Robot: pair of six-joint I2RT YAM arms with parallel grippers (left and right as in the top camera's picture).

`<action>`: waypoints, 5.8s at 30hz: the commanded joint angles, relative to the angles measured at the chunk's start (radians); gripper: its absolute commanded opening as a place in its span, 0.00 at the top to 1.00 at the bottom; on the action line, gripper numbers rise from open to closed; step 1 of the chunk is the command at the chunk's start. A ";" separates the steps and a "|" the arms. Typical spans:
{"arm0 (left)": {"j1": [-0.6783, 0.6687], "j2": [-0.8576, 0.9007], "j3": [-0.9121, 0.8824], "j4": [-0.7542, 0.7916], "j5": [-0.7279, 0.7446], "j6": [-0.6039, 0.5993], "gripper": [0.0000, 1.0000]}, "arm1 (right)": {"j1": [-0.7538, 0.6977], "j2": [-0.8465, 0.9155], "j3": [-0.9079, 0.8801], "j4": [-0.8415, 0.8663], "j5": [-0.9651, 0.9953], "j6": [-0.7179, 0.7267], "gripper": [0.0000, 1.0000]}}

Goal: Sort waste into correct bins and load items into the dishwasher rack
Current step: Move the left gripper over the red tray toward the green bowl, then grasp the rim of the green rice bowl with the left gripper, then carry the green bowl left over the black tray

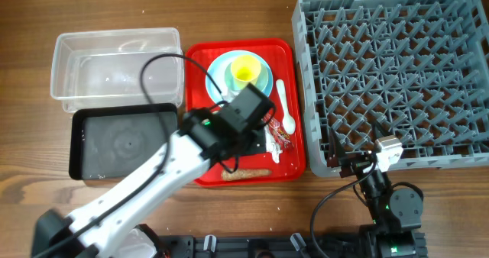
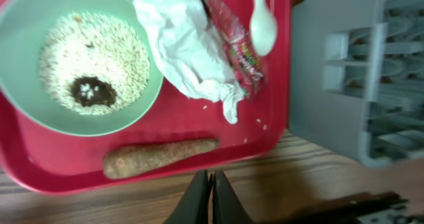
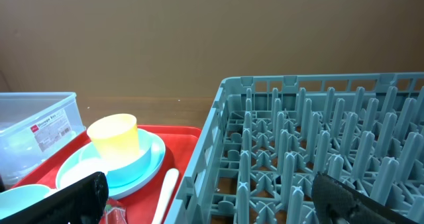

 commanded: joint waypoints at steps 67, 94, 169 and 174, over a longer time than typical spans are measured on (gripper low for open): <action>-0.058 0.282 -0.017 0.021 -0.180 -0.094 0.95 | -0.001 -0.003 -0.001 0.004 -0.005 -0.004 0.00; 0.024 0.317 -0.027 0.114 -0.356 -0.093 0.67 | -0.001 -0.003 -0.001 0.004 -0.005 -0.004 0.00; 0.409 -0.017 -0.079 -0.024 -0.182 0.193 0.96 | -0.001 -0.003 -0.001 0.004 -0.005 -0.004 0.00; 0.514 -0.011 -0.111 0.006 -0.096 0.307 0.96 | -0.001 -0.003 -0.001 0.004 -0.005 -0.004 0.00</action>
